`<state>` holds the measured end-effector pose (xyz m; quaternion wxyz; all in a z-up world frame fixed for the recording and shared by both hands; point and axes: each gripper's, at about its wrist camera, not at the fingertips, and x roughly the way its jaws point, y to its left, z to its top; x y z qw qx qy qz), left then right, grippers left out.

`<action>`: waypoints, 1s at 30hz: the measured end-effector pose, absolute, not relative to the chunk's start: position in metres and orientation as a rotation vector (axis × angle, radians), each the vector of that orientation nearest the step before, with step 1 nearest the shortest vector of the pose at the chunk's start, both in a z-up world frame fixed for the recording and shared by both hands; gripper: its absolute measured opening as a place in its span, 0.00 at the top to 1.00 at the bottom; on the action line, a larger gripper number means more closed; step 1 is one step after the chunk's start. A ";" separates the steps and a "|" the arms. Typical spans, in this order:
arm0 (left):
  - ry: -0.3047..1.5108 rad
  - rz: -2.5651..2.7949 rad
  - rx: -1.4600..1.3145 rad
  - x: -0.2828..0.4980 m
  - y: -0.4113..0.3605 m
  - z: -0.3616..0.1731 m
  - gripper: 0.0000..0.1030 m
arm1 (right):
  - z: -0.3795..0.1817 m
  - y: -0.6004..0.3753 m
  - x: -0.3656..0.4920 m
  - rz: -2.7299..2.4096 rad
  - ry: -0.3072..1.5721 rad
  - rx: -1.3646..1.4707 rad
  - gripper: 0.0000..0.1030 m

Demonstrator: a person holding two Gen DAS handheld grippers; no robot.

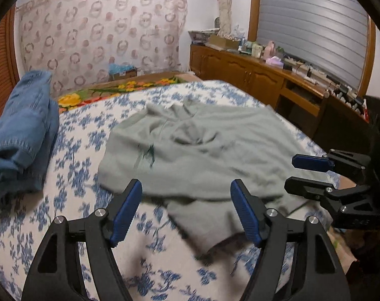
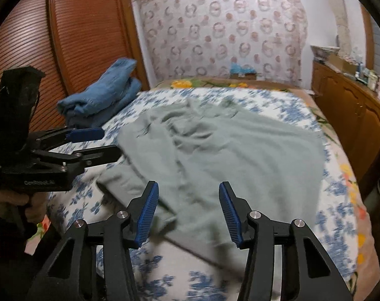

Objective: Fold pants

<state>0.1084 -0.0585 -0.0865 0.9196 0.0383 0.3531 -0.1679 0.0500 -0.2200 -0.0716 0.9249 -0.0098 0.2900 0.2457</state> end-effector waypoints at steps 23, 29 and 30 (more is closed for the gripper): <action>0.746 -0.356 0.067 0.100 -0.058 -0.095 0.28 | -0.057 -0.247 0.050 0.515 0.522 -0.026 0.98; 0.738 -0.383 0.081 0.103 -0.069 -0.091 0.28 | -0.047 -0.266 0.037 0.458 0.485 -0.032 0.98; 0.736 -0.391 0.085 0.103 -0.071 -0.090 0.28 | -0.046 -0.268 0.035 0.452 0.481 -0.030 0.98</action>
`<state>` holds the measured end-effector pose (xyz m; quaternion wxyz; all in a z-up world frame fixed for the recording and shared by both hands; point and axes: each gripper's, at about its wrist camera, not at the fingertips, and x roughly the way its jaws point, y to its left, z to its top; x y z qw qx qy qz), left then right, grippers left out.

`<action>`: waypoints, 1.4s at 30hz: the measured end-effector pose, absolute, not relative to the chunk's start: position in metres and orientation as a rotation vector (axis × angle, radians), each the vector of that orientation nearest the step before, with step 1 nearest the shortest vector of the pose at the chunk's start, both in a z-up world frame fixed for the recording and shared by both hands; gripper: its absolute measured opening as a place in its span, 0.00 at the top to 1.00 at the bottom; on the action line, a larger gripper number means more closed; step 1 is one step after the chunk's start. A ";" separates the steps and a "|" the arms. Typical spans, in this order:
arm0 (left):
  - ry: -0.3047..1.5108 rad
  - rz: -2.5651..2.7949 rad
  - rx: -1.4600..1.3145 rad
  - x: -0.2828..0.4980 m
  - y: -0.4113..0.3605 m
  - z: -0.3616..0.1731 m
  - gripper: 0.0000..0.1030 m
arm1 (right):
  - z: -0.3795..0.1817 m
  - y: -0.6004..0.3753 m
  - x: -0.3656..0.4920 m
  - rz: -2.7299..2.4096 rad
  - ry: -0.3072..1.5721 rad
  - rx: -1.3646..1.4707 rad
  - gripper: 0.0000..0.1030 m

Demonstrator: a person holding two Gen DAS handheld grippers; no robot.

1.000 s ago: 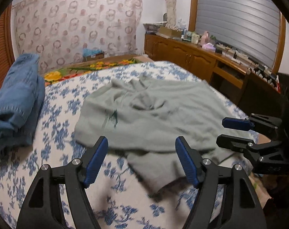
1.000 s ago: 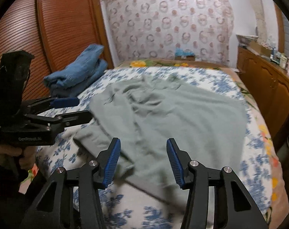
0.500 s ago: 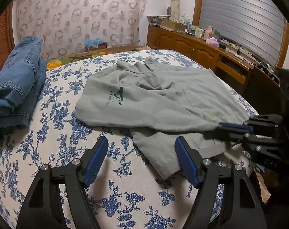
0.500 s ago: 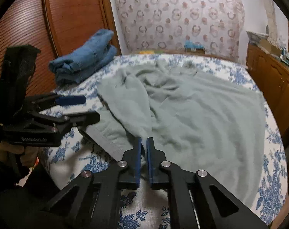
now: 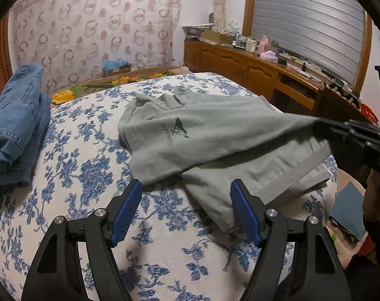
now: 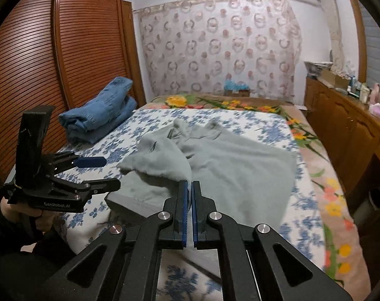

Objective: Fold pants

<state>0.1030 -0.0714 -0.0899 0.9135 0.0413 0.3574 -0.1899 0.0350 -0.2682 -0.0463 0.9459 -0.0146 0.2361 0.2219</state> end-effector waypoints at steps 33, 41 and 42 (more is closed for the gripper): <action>0.773 -0.416 0.116 0.109 -0.093 -0.101 0.28 | -0.068 -0.292 0.013 0.308 0.661 0.010 0.98; 0.750 -0.381 0.101 0.108 -0.078 -0.093 0.28 | -0.056 -0.295 0.008 0.292 0.617 0.007 0.74; 0.746 -0.373 0.097 0.109 -0.074 -0.091 0.28 | -0.055 -0.296 0.007 0.288 0.605 0.006 0.71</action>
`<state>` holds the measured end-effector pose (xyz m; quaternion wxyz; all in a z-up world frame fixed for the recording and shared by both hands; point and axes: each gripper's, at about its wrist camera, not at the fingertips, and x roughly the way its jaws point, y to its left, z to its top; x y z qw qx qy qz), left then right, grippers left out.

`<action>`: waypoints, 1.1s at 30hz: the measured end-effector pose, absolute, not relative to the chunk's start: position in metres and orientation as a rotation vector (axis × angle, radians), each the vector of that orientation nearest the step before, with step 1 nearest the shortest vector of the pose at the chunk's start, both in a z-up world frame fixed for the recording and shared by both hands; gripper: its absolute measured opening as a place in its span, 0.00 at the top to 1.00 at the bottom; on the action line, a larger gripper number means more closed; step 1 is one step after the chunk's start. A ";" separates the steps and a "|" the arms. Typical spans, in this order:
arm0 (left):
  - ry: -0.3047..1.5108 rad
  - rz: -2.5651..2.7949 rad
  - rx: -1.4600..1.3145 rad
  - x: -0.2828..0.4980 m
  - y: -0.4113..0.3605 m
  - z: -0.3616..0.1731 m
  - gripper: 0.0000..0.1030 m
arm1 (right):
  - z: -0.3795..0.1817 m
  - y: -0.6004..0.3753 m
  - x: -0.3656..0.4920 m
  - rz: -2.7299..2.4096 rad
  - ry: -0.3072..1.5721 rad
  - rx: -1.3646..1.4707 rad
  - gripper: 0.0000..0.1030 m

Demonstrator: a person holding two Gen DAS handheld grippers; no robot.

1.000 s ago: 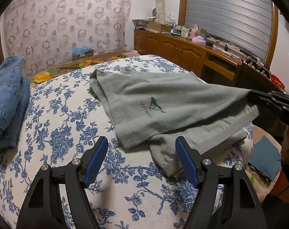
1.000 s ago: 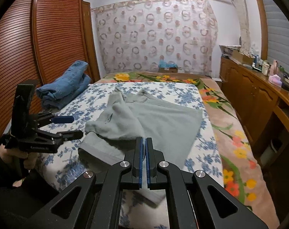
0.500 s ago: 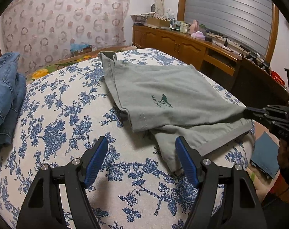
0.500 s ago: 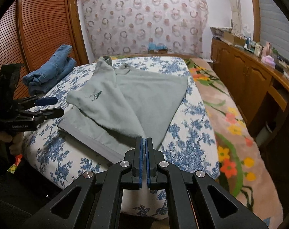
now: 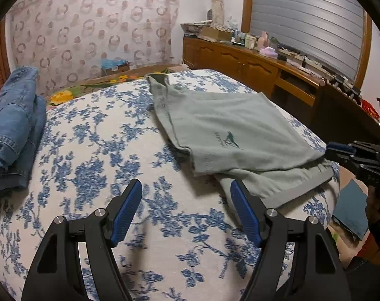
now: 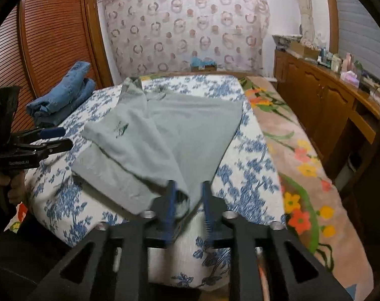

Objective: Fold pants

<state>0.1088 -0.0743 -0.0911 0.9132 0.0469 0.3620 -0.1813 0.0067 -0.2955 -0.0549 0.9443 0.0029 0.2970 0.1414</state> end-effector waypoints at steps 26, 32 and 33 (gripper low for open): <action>0.697 -0.244 0.049 0.107 -0.011 -0.079 0.28 | -0.051 -0.175 0.075 0.607 0.600 -0.188 0.69; 0.701 -0.234 0.035 0.106 -0.005 -0.083 0.28 | -0.053 -0.158 0.092 0.612 0.623 -0.259 0.69; 0.703 -0.233 0.034 0.106 -0.004 -0.084 0.28 | -0.054 -0.155 0.094 0.610 0.627 -0.275 0.69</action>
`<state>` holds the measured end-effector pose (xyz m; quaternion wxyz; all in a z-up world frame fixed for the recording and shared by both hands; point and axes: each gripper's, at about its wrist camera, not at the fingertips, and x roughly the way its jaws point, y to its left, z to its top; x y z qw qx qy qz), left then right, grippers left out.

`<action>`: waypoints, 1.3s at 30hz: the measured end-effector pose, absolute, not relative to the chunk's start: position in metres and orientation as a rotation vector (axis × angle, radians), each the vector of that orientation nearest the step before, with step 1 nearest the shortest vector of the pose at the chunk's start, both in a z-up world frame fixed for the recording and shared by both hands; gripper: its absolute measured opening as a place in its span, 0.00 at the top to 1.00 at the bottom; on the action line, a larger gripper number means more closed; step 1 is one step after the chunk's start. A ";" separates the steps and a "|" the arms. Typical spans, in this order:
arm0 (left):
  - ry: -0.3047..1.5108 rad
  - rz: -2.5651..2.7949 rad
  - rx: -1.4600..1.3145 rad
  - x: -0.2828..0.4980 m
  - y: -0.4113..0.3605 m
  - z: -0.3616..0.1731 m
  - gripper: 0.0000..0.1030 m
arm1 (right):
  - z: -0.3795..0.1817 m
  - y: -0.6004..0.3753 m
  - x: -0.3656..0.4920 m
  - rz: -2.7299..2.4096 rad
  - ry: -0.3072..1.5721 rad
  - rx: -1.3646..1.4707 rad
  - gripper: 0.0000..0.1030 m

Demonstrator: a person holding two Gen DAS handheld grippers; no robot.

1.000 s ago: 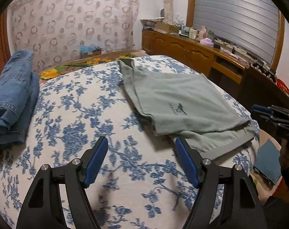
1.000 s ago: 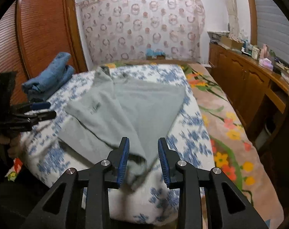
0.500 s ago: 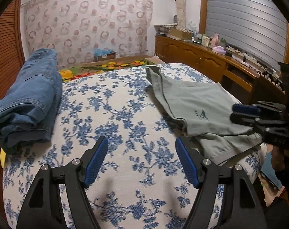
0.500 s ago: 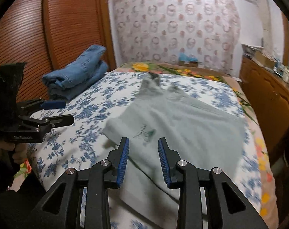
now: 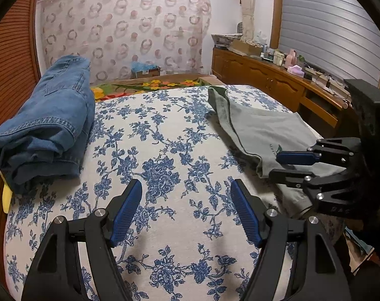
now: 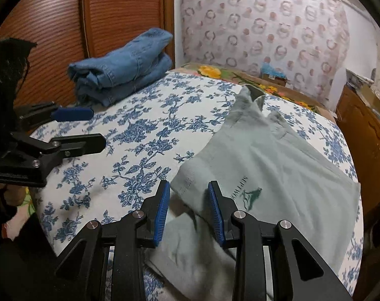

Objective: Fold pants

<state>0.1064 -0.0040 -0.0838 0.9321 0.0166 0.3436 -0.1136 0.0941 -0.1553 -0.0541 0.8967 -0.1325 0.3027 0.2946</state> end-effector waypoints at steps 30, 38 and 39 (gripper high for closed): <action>0.750 -0.315 0.053 0.107 -0.041 -0.100 0.28 | -0.017 -0.242 0.135 0.369 0.512 -0.171 0.95; 0.758 -0.328 0.071 0.107 -0.048 -0.102 0.28 | -0.035 -0.270 0.167 0.248 0.571 -0.146 0.95; 0.759 -0.328 0.072 0.108 -0.047 -0.103 0.28 | -0.034 -0.272 0.169 0.242 0.577 -0.136 0.95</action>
